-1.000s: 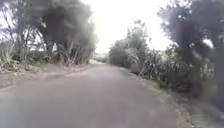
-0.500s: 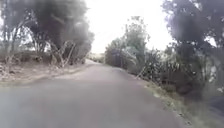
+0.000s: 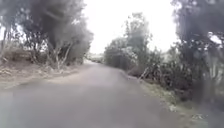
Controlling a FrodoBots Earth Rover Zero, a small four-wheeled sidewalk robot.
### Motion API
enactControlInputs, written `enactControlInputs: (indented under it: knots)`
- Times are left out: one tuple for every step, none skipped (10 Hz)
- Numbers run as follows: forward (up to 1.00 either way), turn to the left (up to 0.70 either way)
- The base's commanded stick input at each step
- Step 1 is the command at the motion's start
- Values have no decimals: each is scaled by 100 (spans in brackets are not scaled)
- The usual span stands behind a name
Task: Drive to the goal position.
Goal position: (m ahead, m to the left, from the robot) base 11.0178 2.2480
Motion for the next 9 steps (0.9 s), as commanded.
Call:
enactControlInputs:
  knots:
    - [100,0]
    - [100,0]
    - [100,0]
    - [100,0]
    - [100,0]
    - [100,0]
    - [100,0]
    - [100,0]
    - [100,0]
